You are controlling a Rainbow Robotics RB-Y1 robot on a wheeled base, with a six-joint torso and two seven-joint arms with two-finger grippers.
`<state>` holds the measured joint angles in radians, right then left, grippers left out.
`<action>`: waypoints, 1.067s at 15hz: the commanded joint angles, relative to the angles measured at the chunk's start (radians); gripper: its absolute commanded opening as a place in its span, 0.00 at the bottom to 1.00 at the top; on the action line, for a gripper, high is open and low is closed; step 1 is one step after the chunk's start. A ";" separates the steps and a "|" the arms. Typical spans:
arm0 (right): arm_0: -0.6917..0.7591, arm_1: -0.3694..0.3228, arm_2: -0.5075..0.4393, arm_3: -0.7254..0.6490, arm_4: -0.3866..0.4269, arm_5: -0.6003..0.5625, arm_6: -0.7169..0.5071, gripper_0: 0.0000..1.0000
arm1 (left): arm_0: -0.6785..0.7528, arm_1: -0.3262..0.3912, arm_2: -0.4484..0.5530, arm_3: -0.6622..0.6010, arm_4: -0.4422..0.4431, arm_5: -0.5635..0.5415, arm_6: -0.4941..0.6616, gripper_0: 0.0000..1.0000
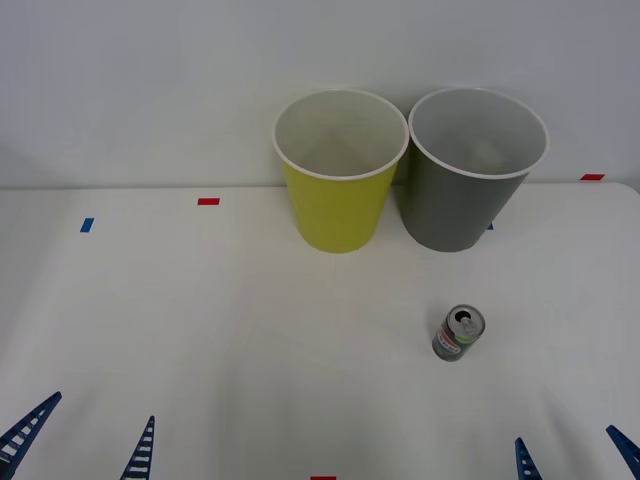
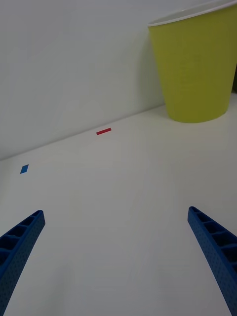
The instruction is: Put cans in the gray bin and PET bottles in the light green bin.
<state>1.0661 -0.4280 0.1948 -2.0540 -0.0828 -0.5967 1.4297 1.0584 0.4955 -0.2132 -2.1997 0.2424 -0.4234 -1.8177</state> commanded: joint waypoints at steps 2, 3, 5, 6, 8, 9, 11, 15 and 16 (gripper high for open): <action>0.000 0.000 0.000 0.000 0.000 0.000 0.000 1.00 | 0.000 0.000 0.000 0.000 0.000 0.000 0.000 1.00; 0.000 0.000 0.000 0.000 0.000 0.000 0.000 1.00 | 0.000 0.000 0.000 0.000 0.000 0.000 0.000 1.00; 0.000 0.000 0.000 0.000 0.000 0.000 0.000 1.00 | 0.000 0.000 0.000 0.000 0.000 0.000 0.000 1.00; 0.000 0.000 0.000 0.000 0.000 0.000 0.000 1.00 | 0.000 0.000 0.000 0.000 0.000 0.000 0.000 1.00; 0.000 0.000 0.000 0.000 0.000 0.000 0.000 1.00 | 0.000 0.000 0.000 0.000 0.000 0.000 0.000 1.00; 0.000 0.000 0.000 0.000 0.000 0.000 0.000 1.00 | 0.000 0.000 0.000 0.000 0.000 0.000 0.000 1.00; 0.000 0.000 0.000 0.000 0.000 0.000 0.000 1.00 | 0.000 0.000 0.000 0.000 0.000 0.000 0.000 1.00; 0.000 0.000 0.000 0.000 0.000 0.000 0.000 1.00 | 0.000 0.000 0.000 0.000 0.000 0.000 0.000 1.00; 0.000 0.000 0.000 0.000 0.000 0.000 0.000 1.00 | 0.000 0.000 0.000 0.000 0.000 0.000 0.000 1.00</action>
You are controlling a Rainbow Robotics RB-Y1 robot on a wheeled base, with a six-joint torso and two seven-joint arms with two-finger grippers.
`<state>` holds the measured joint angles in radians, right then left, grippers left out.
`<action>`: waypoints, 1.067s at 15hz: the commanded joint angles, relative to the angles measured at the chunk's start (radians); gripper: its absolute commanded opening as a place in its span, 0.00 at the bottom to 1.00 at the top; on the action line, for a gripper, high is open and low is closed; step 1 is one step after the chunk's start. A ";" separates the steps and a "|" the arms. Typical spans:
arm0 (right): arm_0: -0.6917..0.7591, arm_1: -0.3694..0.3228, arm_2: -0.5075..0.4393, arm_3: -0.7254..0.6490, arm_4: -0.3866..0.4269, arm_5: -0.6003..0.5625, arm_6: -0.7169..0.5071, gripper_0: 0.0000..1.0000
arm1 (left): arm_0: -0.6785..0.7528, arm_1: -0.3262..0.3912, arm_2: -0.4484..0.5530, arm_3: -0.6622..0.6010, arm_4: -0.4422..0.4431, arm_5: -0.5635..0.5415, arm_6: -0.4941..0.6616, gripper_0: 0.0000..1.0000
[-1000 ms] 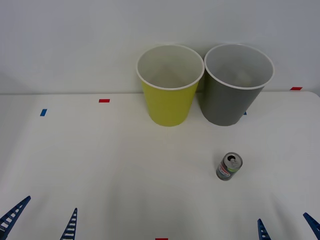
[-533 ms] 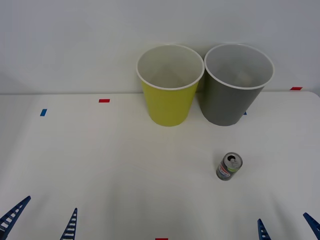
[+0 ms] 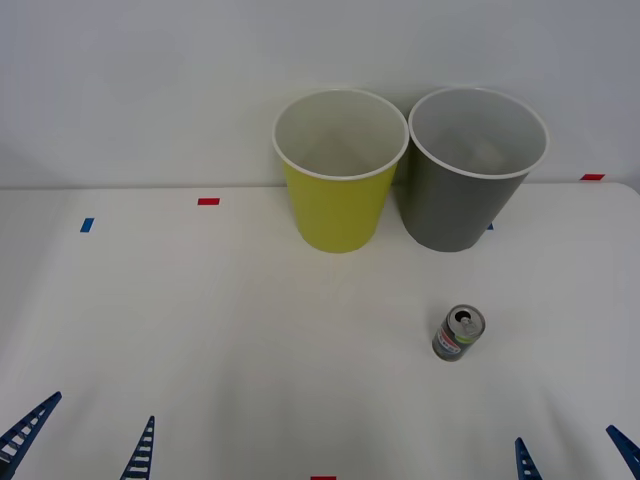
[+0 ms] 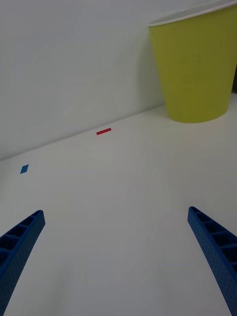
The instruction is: Put cans in the gray bin and PET bottles in the light green bin.
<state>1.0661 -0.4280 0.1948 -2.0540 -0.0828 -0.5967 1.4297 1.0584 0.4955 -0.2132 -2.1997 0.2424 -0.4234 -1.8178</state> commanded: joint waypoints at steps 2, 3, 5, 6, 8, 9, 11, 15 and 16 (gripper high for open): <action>0.000 0.000 0.000 0.000 0.000 0.000 0.000 1.00 | 0.000 0.000 0.000 0.000 0.000 0.000 0.000 1.00; 0.000 0.000 0.000 0.000 0.000 0.000 0.000 1.00 | 0.000 0.000 0.000 0.000 0.000 0.000 0.000 1.00; 0.000 0.000 0.000 0.000 0.000 0.000 0.000 1.00 | 0.000 0.000 0.000 0.000 0.000 0.000 0.000 1.00; 0.000 0.000 0.000 0.000 0.000 0.000 0.000 1.00 | 0.000 0.000 0.000 0.000 0.000 0.000 0.000 1.00; 0.000 0.000 0.000 0.000 0.000 0.000 0.000 1.00 | 0.000 0.000 0.000 0.000 0.000 0.000 0.000 1.00; 0.000 0.000 0.000 0.000 0.000 0.000 0.000 1.00 | 0.000 0.000 0.000 0.000 0.000 0.000 0.000 1.00; 0.000 0.000 0.000 0.000 0.000 0.000 0.000 1.00 | 0.000 0.000 0.000 0.000 0.000 0.000 0.000 1.00; 0.000 0.000 0.000 0.000 0.000 0.000 0.000 1.00 | 0.000 0.000 0.000 0.000 0.000 0.000 0.000 1.00; 0.000 0.000 0.000 0.000 0.000 0.000 0.000 1.00 | 0.000 0.000 0.000 0.000 0.000 0.000 0.000 1.00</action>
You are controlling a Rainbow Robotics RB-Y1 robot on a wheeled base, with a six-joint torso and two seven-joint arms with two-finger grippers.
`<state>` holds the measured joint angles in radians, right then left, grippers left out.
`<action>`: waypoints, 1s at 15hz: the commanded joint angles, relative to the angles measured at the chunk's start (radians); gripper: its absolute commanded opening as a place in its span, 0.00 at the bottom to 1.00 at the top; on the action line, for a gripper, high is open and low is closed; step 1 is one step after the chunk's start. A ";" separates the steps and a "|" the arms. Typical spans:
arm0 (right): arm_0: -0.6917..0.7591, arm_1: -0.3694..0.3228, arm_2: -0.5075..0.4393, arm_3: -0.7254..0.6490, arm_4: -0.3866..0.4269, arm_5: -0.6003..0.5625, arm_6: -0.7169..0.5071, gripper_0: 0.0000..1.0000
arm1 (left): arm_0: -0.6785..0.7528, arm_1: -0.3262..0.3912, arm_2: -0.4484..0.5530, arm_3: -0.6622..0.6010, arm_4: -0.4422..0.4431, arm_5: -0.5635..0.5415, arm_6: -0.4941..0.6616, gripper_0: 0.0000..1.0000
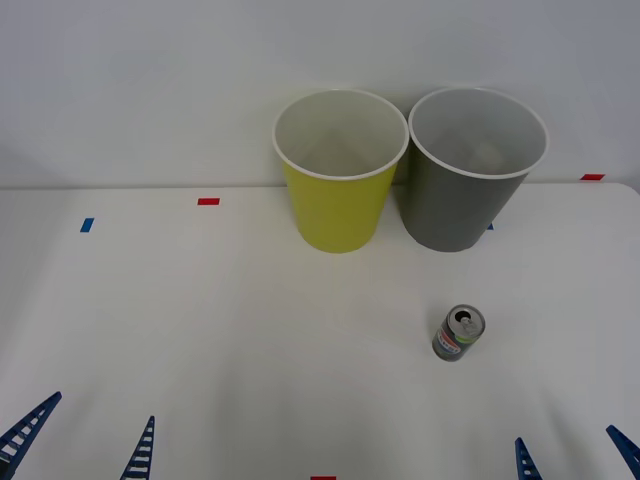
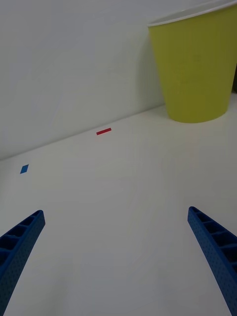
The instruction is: Put cans in the gray bin and PET bottles in the light green bin.
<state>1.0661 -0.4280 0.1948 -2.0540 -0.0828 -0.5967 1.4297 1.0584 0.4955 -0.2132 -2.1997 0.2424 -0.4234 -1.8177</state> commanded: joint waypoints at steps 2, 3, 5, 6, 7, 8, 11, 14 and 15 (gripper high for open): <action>0.000 0.000 0.000 0.000 0.000 0.000 0.000 1.00 | 0.000 0.000 0.000 0.000 0.000 0.000 0.000 1.00; 0.000 0.000 0.000 0.000 0.000 0.000 0.000 1.00 | 0.000 0.000 0.000 0.000 0.000 0.000 0.000 1.00; 0.000 0.000 0.000 0.000 0.000 0.000 0.000 1.00 | 0.000 0.000 0.000 0.000 0.000 0.000 0.000 1.00; 0.000 0.000 0.000 0.000 0.000 0.000 0.000 1.00 | 0.000 0.000 0.000 0.000 0.000 0.000 0.000 1.00; -0.020 0.017 0.002 0.044 0.000 0.020 0.000 1.00 | 0.000 0.000 0.000 0.000 0.000 0.000 0.000 1.00; -0.020 0.026 0.005 0.044 0.005 0.014 0.002 1.00 | 0.000 0.000 0.000 0.000 0.000 0.000 0.000 1.00; -0.015 0.048 0.012 0.025 0.018 0.006 0.018 1.00 | 0.000 0.000 0.000 0.000 0.000 0.000 0.000 1.00; -0.012 0.048 0.031 0.031 0.018 -0.025 0.026 1.00 | 0.000 0.000 0.000 0.000 0.000 0.000 0.000 1.00; -0.012 0.046 0.044 0.057 0.014 -0.071 0.026 1.00 | 0.000 0.000 0.000 0.000 0.000 0.000 0.000 1.00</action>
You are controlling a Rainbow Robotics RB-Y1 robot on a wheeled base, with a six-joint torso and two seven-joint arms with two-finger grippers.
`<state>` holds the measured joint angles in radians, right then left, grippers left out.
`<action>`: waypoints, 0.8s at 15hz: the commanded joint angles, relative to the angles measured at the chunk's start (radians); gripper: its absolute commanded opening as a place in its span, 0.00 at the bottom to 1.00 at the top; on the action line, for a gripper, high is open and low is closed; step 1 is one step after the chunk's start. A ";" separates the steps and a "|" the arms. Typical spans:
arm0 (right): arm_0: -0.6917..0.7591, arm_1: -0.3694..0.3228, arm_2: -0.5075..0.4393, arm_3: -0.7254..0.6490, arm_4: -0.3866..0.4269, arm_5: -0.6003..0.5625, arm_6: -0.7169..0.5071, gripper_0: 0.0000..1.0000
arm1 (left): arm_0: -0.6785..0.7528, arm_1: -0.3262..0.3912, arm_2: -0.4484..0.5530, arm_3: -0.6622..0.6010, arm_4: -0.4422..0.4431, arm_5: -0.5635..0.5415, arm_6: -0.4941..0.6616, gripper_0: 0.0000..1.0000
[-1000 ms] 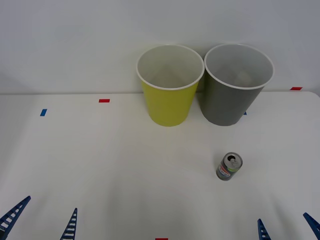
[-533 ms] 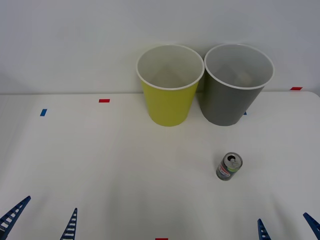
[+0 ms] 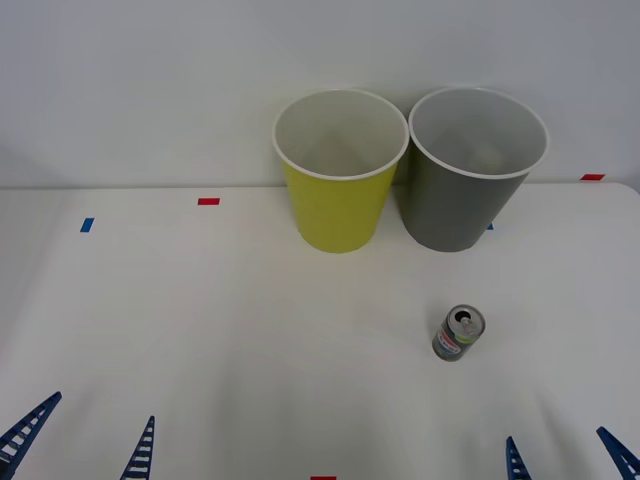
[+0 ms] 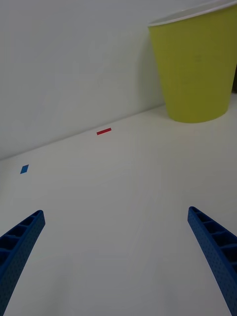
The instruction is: Put cans in the gray bin and PET bottles in the light green bin.
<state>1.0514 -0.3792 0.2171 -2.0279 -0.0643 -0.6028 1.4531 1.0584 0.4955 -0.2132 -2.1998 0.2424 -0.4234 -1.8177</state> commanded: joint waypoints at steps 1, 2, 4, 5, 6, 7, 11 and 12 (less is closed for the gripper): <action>-0.002 -0.004 0.028 0.064 -0.003 -0.112 0.003 1.00 | 0.000 0.000 0.000 0.000 0.000 0.000 0.000 1.00; -0.007 -0.004 0.033 0.094 -0.002 -0.146 0.003 1.00 | 0.000 0.000 0.000 0.000 0.000 0.000 0.000 1.00; -0.022 0.000 0.048 0.112 0.003 -0.157 0.010 1.00 | 0.000 0.000 0.000 0.000 0.000 0.000 0.000 1.00; -0.042 0.011 0.054 0.123 0.006 -0.157 0.013 1.00 | 0.000 0.000 0.000 0.000 0.000 0.000 0.000 1.00; -0.068 0.020 0.058 0.146 0.011 -0.155 0.018 1.00 | 0.000 0.000 0.000 0.000 0.000 0.000 0.000 1.00; -0.090 0.029 0.059 0.163 0.014 -0.157 0.021 1.00 | 0.000 0.000 0.000 0.000 0.000 0.000 0.000 1.00; -0.185 0.077 0.058 0.230 0.024 -0.157 0.038 1.00 | 0.000 0.000 0.000 0.000 0.000 0.000 0.000 1.00; -0.202 0.085 0.058 0.236 0.024 -0.155 0.044 1.00 | 0.000 0.000 0.000 0.000 0.000 0.000 0.000 1.00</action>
<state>0.8679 -0.3045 0.2749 -1.8009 -0.0410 -0.7592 1.4909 1.0584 0.4955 -0.2132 -2.1998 0.2424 -0.4234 -1.8178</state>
